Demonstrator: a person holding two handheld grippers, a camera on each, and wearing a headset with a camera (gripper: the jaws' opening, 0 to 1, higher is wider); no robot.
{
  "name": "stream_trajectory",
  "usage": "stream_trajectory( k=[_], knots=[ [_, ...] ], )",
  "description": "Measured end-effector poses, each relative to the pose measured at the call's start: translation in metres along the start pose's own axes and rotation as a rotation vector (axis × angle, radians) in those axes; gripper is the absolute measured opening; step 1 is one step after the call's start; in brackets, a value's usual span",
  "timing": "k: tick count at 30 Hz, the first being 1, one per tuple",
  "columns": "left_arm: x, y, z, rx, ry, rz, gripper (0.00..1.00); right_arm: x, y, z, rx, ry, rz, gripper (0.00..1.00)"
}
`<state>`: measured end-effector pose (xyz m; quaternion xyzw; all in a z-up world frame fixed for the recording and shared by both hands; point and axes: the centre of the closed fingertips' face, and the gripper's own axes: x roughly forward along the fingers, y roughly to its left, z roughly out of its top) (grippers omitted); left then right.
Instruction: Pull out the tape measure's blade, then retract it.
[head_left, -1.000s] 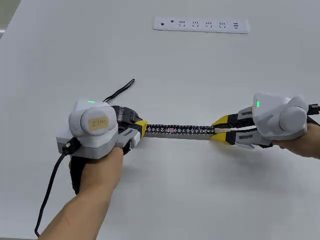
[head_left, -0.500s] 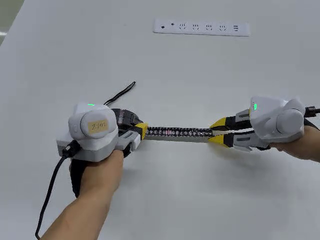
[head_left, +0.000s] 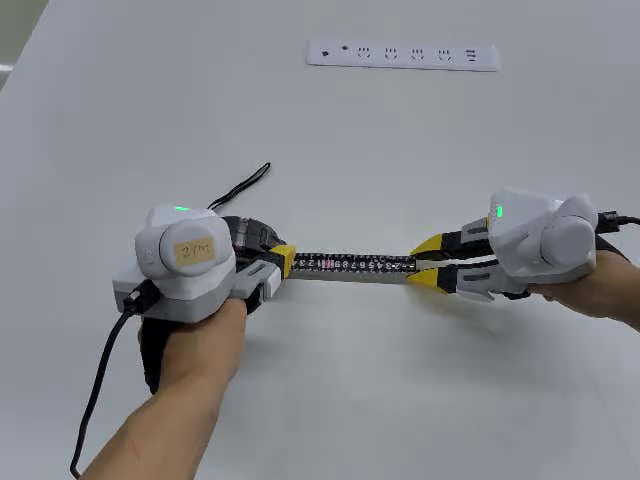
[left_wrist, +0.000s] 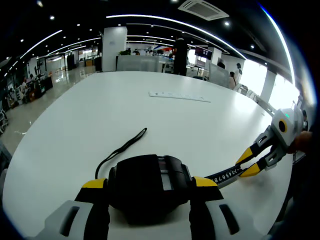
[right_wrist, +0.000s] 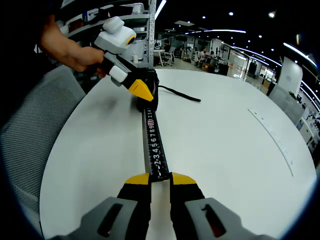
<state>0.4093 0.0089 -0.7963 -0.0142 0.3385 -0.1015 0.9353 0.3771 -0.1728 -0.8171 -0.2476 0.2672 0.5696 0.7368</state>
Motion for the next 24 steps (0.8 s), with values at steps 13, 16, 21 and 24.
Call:
stream_trajectory(
  k=[13, 16, 21, 24],
  knots=[
    [0.000, 0.000, 0.000, -0.004, 0.001, -0.003, 0.62, 0.011, 0.001, 0.009, 0.002, -0.018, 0.005, 0.12],
    [0.000, 0.000, 0.000, -0.005, 0.001, -0.003, 0.62, 0.014, 0.001, 0.011, 0.000, -0.022, 0.006, 0.12],
    [0.000, 0.000, 0.001, -0.008, 0.002, -0.004, 0.62, 0.019, 0.000, 0.013, 0.001, -0.023, 0.006, 0.12],
    [0.001, 0.000, 0.001, -0.008, 0.002, -0.003, 0.62, 0.021, 0.001, 0.014, 0.000, -0.023, 0.004, 0.12]
  ],
)
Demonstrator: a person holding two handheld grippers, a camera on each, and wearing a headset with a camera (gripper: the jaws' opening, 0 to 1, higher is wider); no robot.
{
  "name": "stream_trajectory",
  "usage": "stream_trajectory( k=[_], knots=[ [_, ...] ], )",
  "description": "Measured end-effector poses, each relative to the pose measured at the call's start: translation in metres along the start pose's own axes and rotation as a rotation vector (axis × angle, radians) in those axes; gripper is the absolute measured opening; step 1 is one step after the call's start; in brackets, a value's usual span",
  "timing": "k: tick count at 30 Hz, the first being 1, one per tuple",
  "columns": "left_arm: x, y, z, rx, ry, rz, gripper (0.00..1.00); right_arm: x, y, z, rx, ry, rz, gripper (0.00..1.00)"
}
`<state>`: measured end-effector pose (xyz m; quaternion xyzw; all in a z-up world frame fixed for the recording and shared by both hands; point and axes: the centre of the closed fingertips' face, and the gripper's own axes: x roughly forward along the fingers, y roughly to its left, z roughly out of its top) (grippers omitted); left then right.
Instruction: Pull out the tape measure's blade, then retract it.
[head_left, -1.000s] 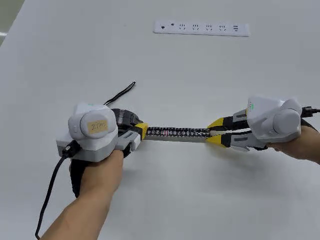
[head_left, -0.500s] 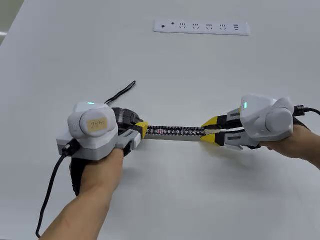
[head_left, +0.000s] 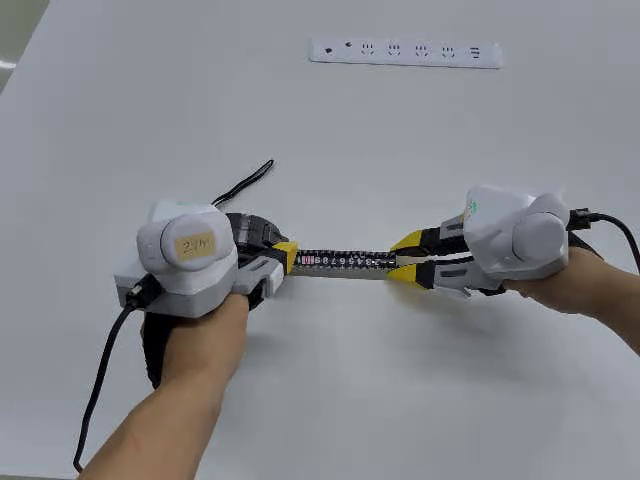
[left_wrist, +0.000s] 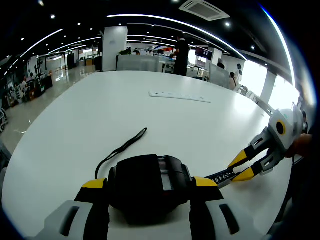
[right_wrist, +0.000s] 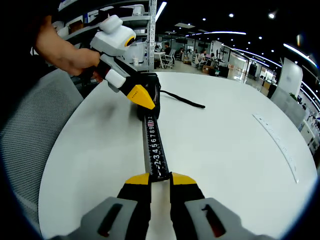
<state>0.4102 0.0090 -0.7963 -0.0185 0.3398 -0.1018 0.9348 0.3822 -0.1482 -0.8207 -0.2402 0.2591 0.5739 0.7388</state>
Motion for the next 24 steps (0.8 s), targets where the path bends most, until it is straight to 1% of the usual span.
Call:
stream_trajectory(
  k=[16, 24],
  knots=[
    [0.001, 0.002, -0.001, -0.004, 0.002, -0.003, 0.62, 0.016, 0.004, 0.016, 0.002, -0.018, 0.008, 0.12],
    [0.002, 0.002, 0.000, -0.009, 0.003, -0.004, 0.62, 0.024, 0.004, 0.021, 0.003, -0.026, 0.011, 0.12]
  ],
)
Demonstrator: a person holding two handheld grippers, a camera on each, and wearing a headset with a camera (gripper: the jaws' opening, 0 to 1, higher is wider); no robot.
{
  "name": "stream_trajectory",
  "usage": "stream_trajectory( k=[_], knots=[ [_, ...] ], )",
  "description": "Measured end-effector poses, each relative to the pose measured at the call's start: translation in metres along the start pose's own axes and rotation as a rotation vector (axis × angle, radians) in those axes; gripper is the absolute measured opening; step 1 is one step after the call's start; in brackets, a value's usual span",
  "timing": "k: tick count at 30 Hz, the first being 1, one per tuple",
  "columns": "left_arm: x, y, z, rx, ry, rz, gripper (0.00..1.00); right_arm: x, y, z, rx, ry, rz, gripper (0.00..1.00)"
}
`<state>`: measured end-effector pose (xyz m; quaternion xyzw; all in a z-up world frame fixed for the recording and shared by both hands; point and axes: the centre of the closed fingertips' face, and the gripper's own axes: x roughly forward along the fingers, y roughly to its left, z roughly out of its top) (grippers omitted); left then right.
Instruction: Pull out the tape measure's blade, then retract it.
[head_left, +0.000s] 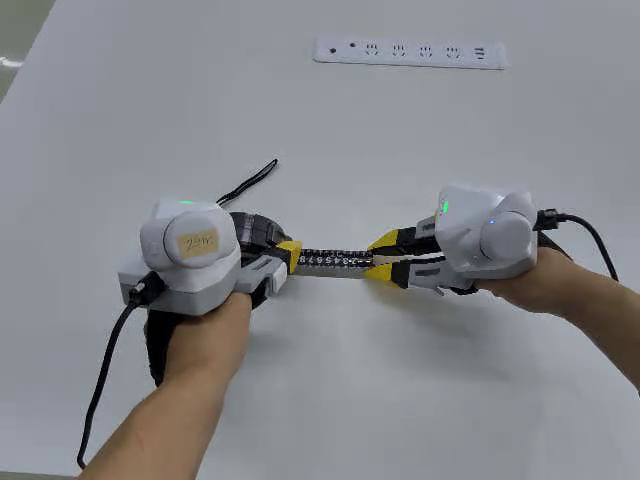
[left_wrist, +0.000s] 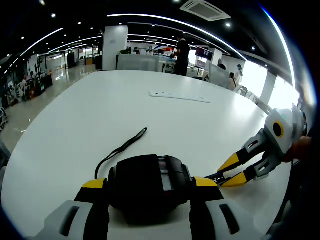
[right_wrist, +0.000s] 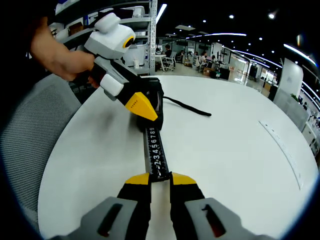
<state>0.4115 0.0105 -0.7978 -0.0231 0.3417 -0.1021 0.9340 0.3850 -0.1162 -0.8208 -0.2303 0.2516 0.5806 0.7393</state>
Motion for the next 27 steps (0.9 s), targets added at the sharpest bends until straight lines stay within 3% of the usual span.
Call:
stream_trajectory(
  k=[27],
  knots=[
    [-0.001, 0.001, 0.000, -0.010, 0.002, 0.000, 0.62, 0.036, 0.006, 0.028, -0.005, -0.032, 0.008, 0.12]
  ],
)
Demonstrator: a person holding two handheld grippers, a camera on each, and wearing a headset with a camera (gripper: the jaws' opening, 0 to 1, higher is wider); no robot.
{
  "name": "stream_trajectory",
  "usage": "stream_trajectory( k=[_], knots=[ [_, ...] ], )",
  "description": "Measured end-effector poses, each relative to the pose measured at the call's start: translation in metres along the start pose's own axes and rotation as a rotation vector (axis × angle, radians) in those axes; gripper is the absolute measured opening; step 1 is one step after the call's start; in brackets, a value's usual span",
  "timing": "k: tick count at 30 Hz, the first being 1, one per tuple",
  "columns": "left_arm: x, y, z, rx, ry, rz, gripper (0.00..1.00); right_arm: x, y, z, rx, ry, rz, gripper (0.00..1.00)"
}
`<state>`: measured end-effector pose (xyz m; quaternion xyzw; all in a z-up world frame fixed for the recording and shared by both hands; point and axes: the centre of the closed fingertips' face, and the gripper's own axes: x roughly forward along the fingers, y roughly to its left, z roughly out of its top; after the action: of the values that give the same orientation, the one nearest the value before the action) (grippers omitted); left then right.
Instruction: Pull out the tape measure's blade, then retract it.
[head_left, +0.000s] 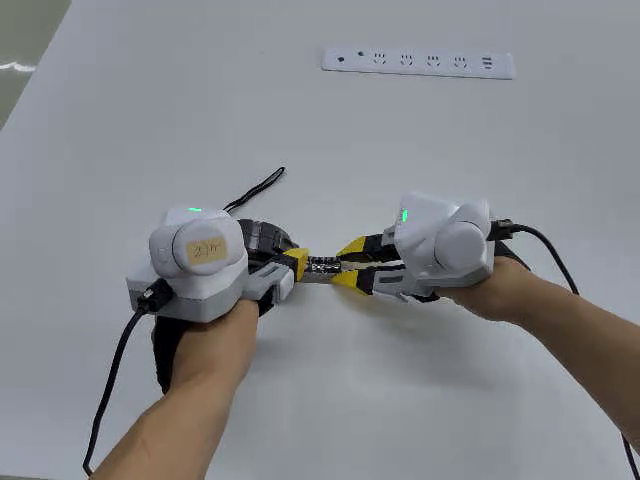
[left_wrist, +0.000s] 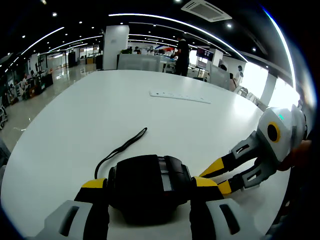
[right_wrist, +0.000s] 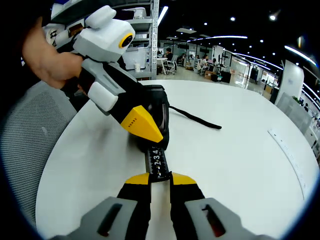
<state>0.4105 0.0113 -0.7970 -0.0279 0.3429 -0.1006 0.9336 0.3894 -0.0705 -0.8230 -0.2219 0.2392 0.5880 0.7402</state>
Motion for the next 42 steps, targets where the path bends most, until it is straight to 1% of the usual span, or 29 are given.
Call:
stream_trajectory(
  k=[9, 16, 18, 26, 30, 34, 42],
  knots=[
    [0.000, -0.001, 0.000, -0.007, -0.002, 0.001, 0.62, 0.009, 0.002, 0.008, -0.004, -0.007, -0.002, 0.12],
    [0.000, -0.001, 0.000, -0.009, -0.002, 0.001, 0.62, 0.010, 0.002, 0.009, -0.006, -0.007, -0.002, 0.12],
    [-0.002, 0.000, 0.000, -0.025, -0.005, -0.005, 0.62, 0.017, 0.003, 0.016, -0.015, -0.013, 0.000, 0.12],
    [-0.002, 0.001, 0.001, -0.053, -0.013, -0.012, 0.63, 0.025, 0.005, 0.024, -0.020, -0.022, -0.003, 0.12],
    [-0.002, 0.001, 0.001, -0.057, -0.017, -0.015, 0.63, 0.024, 0.004, 0.024, -0.027, -0.019, -0.006, 0.12],
    [-0.002, 0.001, 0.001, -0.050, -0.018, -0.018, 0.63, 0.024, 0.005, 0.023, -0.051, -0.013, -0.009, 0.12],
    [-0.001, 0.001, 0.001, -0.042, -0.015, -0.024, 0.64, 0.023, 0.005, 0.022, -0.061, -0.007, -0.007, 0.12]
  ],
)
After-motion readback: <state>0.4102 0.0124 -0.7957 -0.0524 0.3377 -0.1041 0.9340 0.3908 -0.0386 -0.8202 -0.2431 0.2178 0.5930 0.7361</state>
